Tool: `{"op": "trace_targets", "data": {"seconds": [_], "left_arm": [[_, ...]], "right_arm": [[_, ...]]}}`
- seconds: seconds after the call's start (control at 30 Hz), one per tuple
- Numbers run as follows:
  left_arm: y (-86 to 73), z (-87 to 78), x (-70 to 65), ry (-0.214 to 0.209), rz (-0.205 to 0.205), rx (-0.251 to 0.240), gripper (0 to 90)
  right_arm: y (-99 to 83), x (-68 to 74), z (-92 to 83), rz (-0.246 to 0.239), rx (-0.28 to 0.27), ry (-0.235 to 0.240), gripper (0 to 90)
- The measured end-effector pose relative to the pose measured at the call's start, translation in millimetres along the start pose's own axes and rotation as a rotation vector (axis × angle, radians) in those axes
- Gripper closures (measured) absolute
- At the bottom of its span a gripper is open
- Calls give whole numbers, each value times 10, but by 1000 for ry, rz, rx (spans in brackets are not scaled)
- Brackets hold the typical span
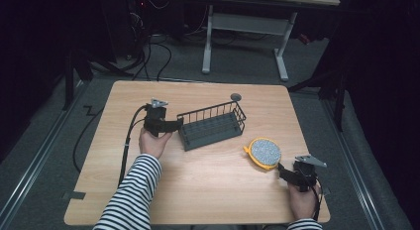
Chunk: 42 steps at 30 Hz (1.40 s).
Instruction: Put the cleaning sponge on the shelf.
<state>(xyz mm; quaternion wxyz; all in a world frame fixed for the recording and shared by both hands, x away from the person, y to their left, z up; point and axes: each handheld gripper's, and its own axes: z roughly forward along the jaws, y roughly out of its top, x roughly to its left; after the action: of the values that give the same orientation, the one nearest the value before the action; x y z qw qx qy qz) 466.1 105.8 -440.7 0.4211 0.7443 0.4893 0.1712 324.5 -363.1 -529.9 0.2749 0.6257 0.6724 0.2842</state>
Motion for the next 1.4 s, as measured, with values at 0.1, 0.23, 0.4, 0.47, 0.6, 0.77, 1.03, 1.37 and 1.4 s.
{"op": "trace_targets", "data": {"seconds": [0.1, 0.23, 0.4, 0.47, 0.6, 0.77, 1.03, 1.37, 1.4], "left_arm": [[-100, -131, 54, -3, 4, -9, 254], [-227, -236, 103, -1, 9, -8, 255], [-579, -405, 188, 18, -12, 6, 258], [-721, -434, 215, 36, -11, 19, 259], [-1007, -441, 285, 83, -22, 46, 260], [-1228, -475, 311, 134, -12, 60, 261], [-1361, -447, 369, 168, -58, 51, 268], [-1390, -362, 403, 198, -50, 66, 267], [-1388, -356, 391, 205, -44, 68, 265]], "right_arm": [[0, 0, 0, 0, 0, 0, 314], [1, 1, 0, 0, 0, -1, 320], [1, -1, 0, 1, 0, 0, 323], [1, 0, 0, 1, 0, -1, 326], [-27, -15, -56, -3, -3, 22, 466], [-10, -48, -68, 0, 10, 37, 493], [97, -130, -164, 29, 21, 88, 494], [504, 22, -138, 15, 19, 145, 420], [574, 47, -83, 11, 39, 147, 389]]}}
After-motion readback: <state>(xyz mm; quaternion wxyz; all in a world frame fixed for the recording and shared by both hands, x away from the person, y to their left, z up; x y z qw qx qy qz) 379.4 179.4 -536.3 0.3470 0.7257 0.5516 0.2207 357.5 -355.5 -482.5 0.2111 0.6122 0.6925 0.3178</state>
